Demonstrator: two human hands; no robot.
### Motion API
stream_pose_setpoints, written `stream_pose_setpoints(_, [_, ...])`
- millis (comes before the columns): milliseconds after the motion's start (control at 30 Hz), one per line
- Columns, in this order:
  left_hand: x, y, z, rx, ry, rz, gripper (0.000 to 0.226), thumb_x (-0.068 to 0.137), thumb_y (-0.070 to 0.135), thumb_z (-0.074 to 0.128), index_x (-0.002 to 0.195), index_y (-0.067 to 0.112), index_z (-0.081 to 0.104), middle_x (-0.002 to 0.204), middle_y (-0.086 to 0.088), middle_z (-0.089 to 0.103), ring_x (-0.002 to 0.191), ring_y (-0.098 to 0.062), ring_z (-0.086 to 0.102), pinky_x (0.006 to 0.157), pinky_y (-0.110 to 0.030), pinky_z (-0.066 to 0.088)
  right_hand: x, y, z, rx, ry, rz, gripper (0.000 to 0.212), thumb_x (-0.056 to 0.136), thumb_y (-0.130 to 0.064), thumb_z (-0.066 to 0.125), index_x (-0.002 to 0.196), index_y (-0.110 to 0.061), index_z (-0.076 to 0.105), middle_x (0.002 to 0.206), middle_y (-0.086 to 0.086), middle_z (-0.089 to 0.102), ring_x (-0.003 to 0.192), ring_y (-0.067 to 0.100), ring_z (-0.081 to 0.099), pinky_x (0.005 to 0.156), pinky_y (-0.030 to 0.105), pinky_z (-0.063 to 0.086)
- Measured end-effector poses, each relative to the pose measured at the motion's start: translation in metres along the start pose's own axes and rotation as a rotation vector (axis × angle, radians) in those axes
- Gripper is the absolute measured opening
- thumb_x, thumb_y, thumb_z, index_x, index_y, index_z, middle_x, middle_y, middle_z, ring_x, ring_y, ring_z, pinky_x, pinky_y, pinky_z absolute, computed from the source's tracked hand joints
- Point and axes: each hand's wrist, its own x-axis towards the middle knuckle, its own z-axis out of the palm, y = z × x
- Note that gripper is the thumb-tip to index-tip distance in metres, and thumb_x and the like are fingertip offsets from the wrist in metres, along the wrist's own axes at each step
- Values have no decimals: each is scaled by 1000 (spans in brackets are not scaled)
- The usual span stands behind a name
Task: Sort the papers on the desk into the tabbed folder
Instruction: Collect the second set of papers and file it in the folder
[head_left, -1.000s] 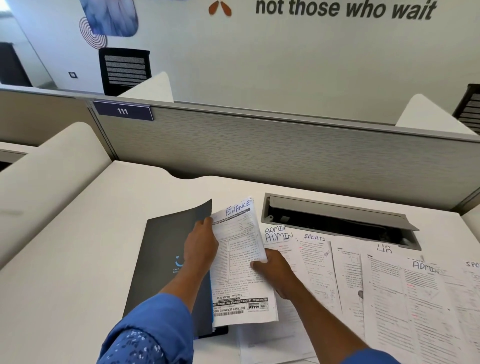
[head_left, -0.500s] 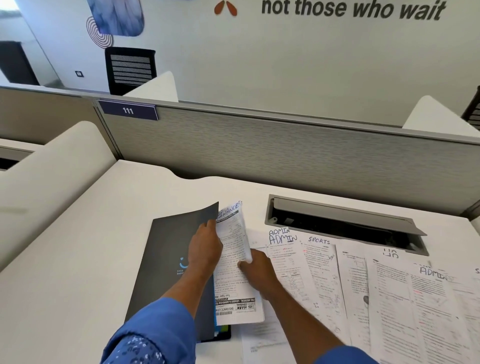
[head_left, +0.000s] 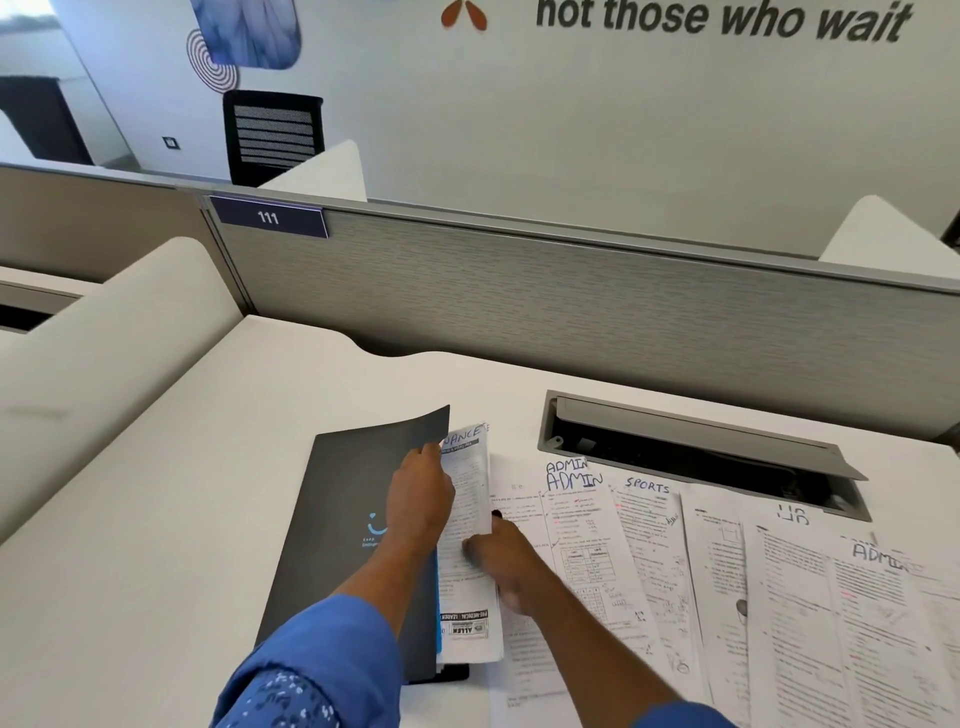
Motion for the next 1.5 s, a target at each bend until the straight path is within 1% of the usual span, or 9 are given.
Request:
stream_pose_setpoints(200, [4,2,0,1,-19,-12,20,86,7,42,94,7,61,95,-13,67,79,-31,64,63,-36,50,5,-5,-14,-13,154,38,35,90,-1,52,121,-13,65,116,10,71,96,29,70,82,41,61])
stream_pose_setpoints(400, [4,4,4,4,-30,-21,20,86,6,43,95,5,62,96,-16,68,83,-35,64,68,-39,52,7,-4,4,1,128,41,39,87,2,55,122,-13,63,116,10,70,100,30,68,83,42,61])
stream_pose_setpoints(600, [5,3,4,21,-38,-4,24,87,9,47,104,4,63,100,-17,68,90,-36,64,74,-40,52,0,-11,10,-79,13,101,27,91,-4,53,115,-12,63,104,5,68,83,15,63,59,23,51])
stream_pose_setpoints(733, [6,4,1,20,-34,6,21,86,7,46,98,4,63,97,-16,68,85,-35,64,70,-39,52,13,-6,4,-96,211,55,28,85,-5,61,112,-10,63,108,8,70,93,27,68,76,37,62])
stream_pose_setpoints(833, [7,5,2,21,-35,20,20,86,6,46,96,4,63,95,-16,68,83,-34,64,67,-37,49,20,0,7,-20,272,59,28,84,-2,63,109,-13,67,107,6,71,93,27,69,75,35,62])
stream_pose_setpoints(1033, [6,5,7,21,-23,12,19,87,5,44,94,1,61,95,-18,67,84,-37,63,70,-40,51,21,5,33,82,248,92,23,87,-7,54,99,-13,73,97,8,73,85,24,69,66,32,57])
stream_pose_setpoints(1300, [5,4,7,15,-25,23,16,85,2,45,90,-1,59,93,-20,66,84,-39,62,65,-36,42,26,8,27,-30,161,198,29,92,0,47,116,4,63,120,20,65,76,16,55,55,20,42])
stream_pose_setpoints(1400, [4,6,8,19,-30,24,17,86,3,45,93,-1,60,95,-20,66,86,-38,62,67,-36,42,26,8,26,-6,193,189,27,91,2,46,110,5,66,110,20,67,77,18,58,59,21,44])
stream_pose_setpoints(1500, [3,7,11,16,-40,17,17,87,5,46,94,1,62,96,-18,67,87,-35,63,71,-38,47,24,10,34,4,183,185,27,95,-6,47,112,1,67,100,14,66,67,11,53,47,17,39])
